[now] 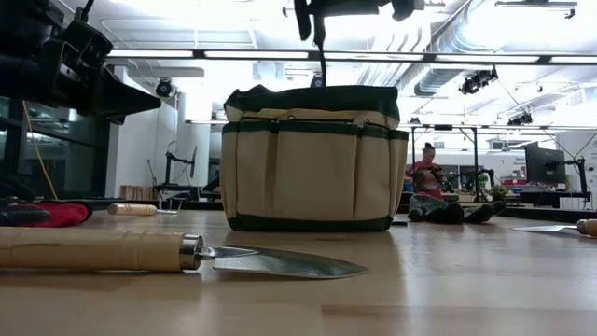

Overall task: Pick & Place Garden tools in Gardening bag
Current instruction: Put the green shear scissors into the gardening bag

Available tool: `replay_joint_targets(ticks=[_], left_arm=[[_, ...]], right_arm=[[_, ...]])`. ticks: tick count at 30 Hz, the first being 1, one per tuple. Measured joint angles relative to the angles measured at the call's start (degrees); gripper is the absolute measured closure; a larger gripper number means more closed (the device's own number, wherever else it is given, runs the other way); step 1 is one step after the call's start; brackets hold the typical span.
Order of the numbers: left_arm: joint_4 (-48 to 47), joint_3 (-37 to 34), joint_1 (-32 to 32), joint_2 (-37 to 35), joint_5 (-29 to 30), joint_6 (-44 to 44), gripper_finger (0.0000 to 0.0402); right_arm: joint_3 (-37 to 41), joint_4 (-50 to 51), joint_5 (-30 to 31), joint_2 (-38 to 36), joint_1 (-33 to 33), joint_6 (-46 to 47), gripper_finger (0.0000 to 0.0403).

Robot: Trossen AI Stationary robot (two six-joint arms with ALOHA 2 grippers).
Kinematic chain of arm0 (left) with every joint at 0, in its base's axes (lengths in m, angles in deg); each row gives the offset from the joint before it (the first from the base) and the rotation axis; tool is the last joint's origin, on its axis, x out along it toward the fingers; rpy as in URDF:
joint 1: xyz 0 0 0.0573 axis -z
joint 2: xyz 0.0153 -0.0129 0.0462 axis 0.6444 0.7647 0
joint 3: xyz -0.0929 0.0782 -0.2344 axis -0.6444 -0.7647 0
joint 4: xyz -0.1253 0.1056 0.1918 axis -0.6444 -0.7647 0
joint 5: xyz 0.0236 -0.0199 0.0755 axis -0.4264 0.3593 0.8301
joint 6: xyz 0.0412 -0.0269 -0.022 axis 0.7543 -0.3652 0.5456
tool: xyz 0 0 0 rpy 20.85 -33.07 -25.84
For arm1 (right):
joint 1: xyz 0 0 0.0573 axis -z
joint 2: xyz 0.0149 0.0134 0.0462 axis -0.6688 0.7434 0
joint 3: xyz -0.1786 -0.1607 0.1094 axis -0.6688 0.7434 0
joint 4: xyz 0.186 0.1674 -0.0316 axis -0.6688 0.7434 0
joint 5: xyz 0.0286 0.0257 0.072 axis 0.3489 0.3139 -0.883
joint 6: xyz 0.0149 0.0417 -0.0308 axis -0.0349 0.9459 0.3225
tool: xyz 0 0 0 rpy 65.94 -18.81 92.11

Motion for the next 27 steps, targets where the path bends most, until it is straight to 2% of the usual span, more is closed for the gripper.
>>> replay_joint_targets(ticks=[7,17,27], left_arm=[[0.00,0.00,0.01,-0.01,0.00,0.02,0.0391],[0.00,0.01,0.00,0.00,0.00,0.01,0.0391],[0.00,0.01,0.01,0.00,0.00,0.01,0.0391]], right_arm=[[0.00,5.93,-0.49,-0.01,0.00,0.16,0.0357],[-0.37,11.32,-7.52,-0.01,2.34,3.42,0.0357],[-10.55,36.73,-18.94,0.00,6.46,12.11,0.0357]])
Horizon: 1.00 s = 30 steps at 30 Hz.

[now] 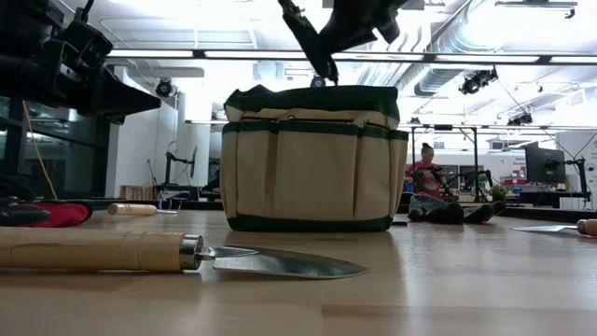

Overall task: Pick & Place Garden tools in Gardening bag
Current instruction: Put the green shear scissors into the gardening bag

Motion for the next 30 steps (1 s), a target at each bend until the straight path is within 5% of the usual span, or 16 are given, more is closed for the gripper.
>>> replay_joint_targets(ticks=[12,30], left_arm=[[0.00,0.01,-0.01,0.00,0.00,0.01,0.0391],[0.00,0.00,0.00,0.00,0.00,0.00,0.0391]], right_arm=[[-2.32,10.16,-18.48,0.02,5.06,0.05,0.0357],[-2.32,15.47,-29.17,0.00,10.46,-3.60,0.0357]])
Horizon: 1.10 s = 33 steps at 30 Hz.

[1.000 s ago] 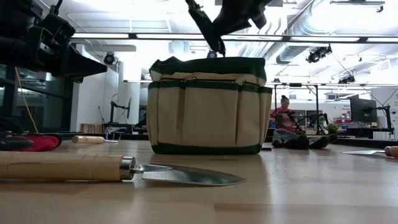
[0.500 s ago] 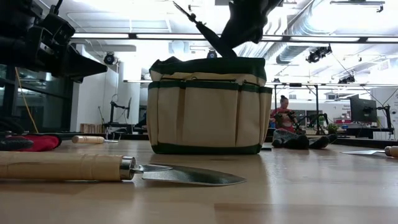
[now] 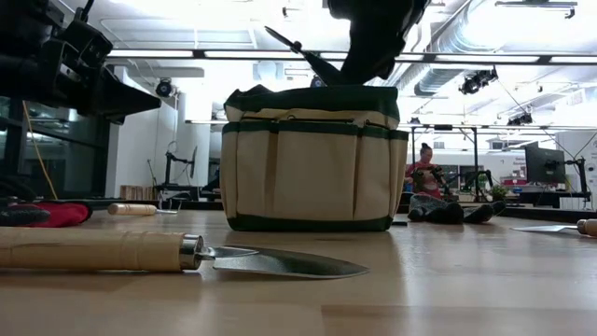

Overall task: Pick & Place Garden tools in Gardening bag
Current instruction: Put the green shear scissors into the gardening bag

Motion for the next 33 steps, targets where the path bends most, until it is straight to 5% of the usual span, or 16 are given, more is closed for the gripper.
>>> replay_joint_targets(ticks=[33], left_arm=[[0.00,0.00,0.00,-0.01,0.00,0.01,0.0391]], right_arm=[[0.00,1.96,-4.95,3.61,2.91,-12.04,0.0357]])
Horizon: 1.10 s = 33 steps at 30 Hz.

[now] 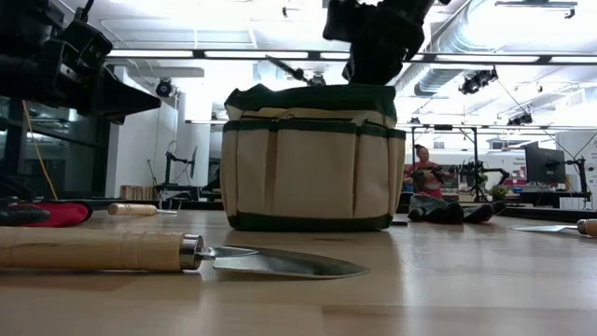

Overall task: Pick & Place Garden tools in Gardening bag
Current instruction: Put the green shear scissors into the gardening bag

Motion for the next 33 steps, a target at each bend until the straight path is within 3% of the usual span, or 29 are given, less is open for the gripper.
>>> replay_joint_targets(ticks=[18,33], left_arm=[[-0.04,0.01,-0.01,-0.01,-0.37,0.00,0.0391],[-0.04,0.01,0.00,0.01,-0.42,0.00,0.0391]], right_arm=[[0.00,-0.35,1.04,4.52,-0.09,0.04,0.0357],[0.00,-0.37,2.57,1.66,-0.99,2.14,0.0357]])
